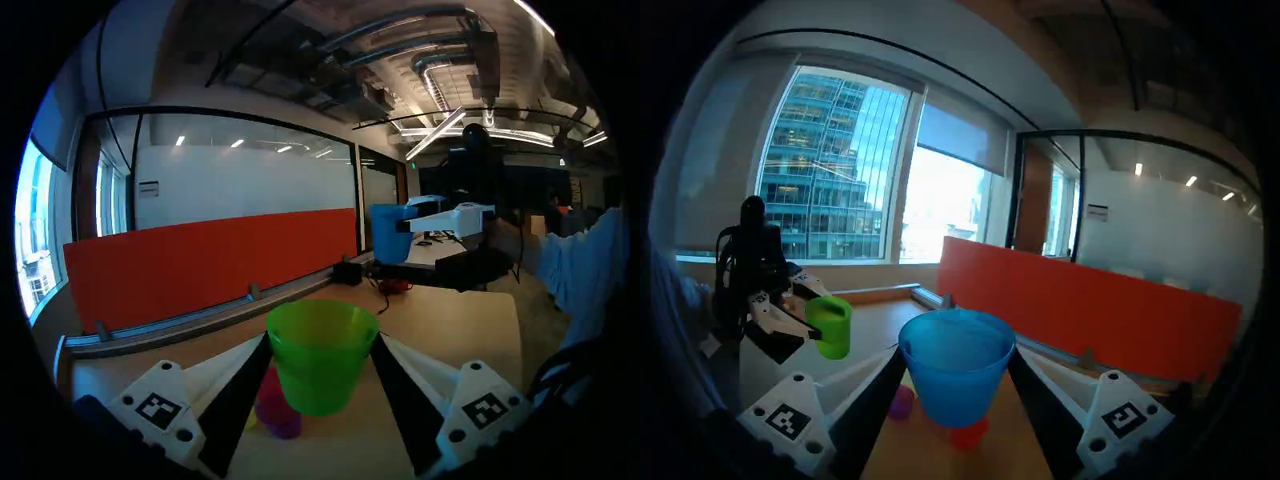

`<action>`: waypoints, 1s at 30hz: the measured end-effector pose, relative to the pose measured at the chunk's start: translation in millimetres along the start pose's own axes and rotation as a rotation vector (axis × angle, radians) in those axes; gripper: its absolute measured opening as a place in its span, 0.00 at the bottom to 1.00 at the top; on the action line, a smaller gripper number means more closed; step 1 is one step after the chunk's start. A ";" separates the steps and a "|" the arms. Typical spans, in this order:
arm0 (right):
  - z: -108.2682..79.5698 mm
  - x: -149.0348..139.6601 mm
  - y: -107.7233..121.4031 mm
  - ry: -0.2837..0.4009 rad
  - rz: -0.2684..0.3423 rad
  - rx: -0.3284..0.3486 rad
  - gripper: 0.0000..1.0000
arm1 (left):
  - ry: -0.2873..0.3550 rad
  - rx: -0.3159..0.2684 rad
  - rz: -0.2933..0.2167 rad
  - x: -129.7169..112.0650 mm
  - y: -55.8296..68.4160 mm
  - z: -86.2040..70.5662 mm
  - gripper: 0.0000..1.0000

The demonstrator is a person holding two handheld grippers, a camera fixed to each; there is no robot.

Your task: Pour water

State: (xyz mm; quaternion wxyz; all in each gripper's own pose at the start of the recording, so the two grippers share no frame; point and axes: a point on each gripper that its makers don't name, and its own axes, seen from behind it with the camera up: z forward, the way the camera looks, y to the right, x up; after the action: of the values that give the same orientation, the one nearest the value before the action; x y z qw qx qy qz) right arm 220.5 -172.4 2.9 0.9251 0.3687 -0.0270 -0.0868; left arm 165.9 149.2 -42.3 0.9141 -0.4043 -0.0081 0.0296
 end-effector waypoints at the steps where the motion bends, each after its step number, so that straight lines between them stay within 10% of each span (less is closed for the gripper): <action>1: -0.6 -3.1 -1.2 -0.006 0.000 0.005 0.90 | -0.007 -0.002 0.003 -2.0 0.3 0.0 0.85; 30: -12.1 -94.0 -37.7 -0.194 0.009 0.161 0.91 | -0.221 -0.073 0.050 -60.8 13.2 6.2 0.86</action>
State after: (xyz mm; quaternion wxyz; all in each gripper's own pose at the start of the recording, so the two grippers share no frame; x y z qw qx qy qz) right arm 124.1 -174.2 -30.5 0.8860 0.4313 -0.1250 -0.1155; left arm 104.3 159.0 -47.3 0.8913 -0.4316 -0.0997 0.0964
